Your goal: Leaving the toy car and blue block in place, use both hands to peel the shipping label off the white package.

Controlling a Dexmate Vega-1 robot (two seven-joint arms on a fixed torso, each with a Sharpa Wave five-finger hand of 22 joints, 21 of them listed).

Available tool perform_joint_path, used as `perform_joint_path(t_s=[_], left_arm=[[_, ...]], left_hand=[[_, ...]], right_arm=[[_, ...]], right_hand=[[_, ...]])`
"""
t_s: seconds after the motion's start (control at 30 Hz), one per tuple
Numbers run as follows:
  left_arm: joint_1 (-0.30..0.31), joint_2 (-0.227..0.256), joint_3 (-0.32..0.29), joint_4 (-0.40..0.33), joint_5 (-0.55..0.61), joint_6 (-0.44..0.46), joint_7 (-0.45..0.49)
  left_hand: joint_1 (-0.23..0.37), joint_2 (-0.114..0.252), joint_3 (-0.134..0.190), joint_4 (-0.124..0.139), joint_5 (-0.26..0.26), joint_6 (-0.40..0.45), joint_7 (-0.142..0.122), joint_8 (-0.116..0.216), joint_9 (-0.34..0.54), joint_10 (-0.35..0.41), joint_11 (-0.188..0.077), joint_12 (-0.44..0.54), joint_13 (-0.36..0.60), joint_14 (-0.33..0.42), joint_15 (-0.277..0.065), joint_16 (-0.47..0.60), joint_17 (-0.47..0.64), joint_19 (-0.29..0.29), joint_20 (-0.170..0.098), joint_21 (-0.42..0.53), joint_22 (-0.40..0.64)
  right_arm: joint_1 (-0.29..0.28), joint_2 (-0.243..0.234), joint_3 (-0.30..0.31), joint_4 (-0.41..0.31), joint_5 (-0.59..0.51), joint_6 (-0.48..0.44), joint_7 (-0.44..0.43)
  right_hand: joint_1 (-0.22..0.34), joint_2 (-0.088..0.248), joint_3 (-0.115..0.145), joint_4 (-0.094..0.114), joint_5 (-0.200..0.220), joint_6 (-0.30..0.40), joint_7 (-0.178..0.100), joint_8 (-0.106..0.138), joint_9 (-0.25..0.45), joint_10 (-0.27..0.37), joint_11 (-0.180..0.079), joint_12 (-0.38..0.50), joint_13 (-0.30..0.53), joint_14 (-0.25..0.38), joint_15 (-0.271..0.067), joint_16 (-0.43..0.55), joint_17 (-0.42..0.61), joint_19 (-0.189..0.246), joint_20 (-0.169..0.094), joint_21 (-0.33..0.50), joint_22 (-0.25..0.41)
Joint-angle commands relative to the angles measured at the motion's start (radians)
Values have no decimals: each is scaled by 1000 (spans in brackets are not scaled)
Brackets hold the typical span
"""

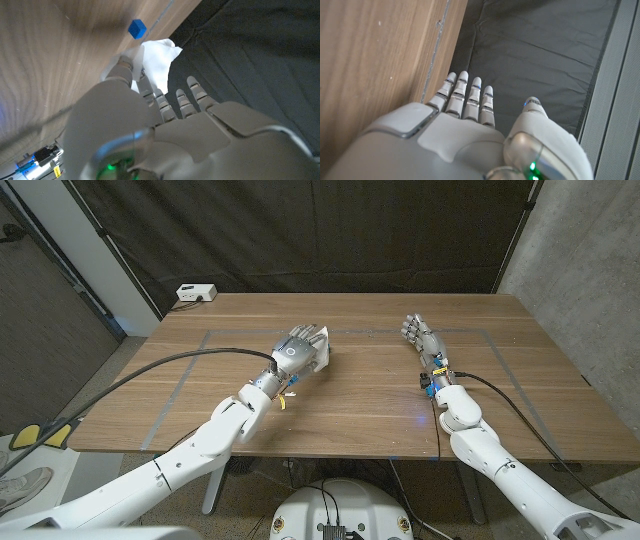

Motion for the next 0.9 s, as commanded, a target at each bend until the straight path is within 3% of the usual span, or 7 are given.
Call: perform_joint_path(t_s=[0.03, 0.13, 0.27, 0.4, 0.6, 0.83, 0.9], left_arm=[[-69, -9, 42, 48, 76, 2, 150], [-92, -7, 57, 60, 94, -12, 149], [-119, -18, 74, 105, 100, -35, 228], [-144, -39, 92, 165, 89, -58, 355], [-184, -49, 124, 203, 117, -65, 457], [-228, -32, 155, 203, 169, -71, 429], [-240, -26, 163, 200, 172, -85, 399]], left_hand=[[-13, -1, 0, 7, 9, 103, -124, -6, 8, -2, 0, -6, 4, -2, -47, 0, 6, -7, 5, -3, 1], [-15, 2, -2, 9, 12, 92, -124, -9, 12, -5, 5, -7, 4, -4, -43, -1, 7, -9, 10, -5, 1], [-18, 3, -5, 11, 16, 102, -129, -3, 18, 6, 1, -4, 4, 0, -53, 2, 7, -8, 6, -5, 1], [-19, -1, -8, 11, 17, 109, -134, 0, 18, 10, -2, -3, 4, 2, -58, 2, 6, -5, 3, -4, 1], [-19, -8, -15, 9, 21, 124, -137, -2, 8, 18, -5, -2, 4, 10, -67, 4, 5, 17, -14, 4, 1], [-19, -9, -18, 9, 24, 128, -139, -6, 4, 22, -5, -2, 4, 15, -76, 5, 5, 25, -18, 7, 2], [-20, -9, -19, 10, 25, 129, -139, -7, 4, 22, -5, -2, 4, 14, -76, 4, 5, 25, -19, 7, 2]], right_arm=[[-76, -65, 9, -216, -152, -167, -212], [-90, -71, 11, -250, -178, -185, -242], [-98, -77, 17, -268, -165, -178, -228], [-90, -81, 16, -252, -133, -153, -178], [-61, -75, 5, -187, -72, -105, -78], [-70, -111, 3, -245, -109, -155, -96], [-78, -117, 4, -261, -124, -156, -107]], right_hand=[[36, 1, 15, -28, 0, 72, 5, 17, 2, 88, -7, 31, 6, 76, -30, 20, 13, 51, -9, 29, 8], [55, 2, 24, -42, 0, 113, 7, 26, 2, 133, -17, 46, 10, 116, -43, 34, 19, 71, -9, 43, 11], [68, 3, 30, -51, 1, 139, 0, 32, 2, 167, -18, 58, 14, 145, -55, 48, 27, 85, -16, 53, 14], [82, 21, 39, -55, 3, 162, 0, 36, 3, 184, -14, 61, 19, 170, -63, 70, 43, 101, -25, 65, 18], [99, 35, 50, -60, 3, 167, -2, 35, 3, 189, -16, 61, 22, 168, -70, 79, 53, 100, -27, 69, 20], [71, -3, 24, -53, -3, 172, 0, 32, 3, 197, -14, 60, 26, 171, -70, 88, 63, 93, -21, 74, 25], [62, -12, 16, -50, -2, 182, 0, 33, 3, 228, -11, 70, 29, 183, -74, 100, 71, 93, -20, 78, 28]])
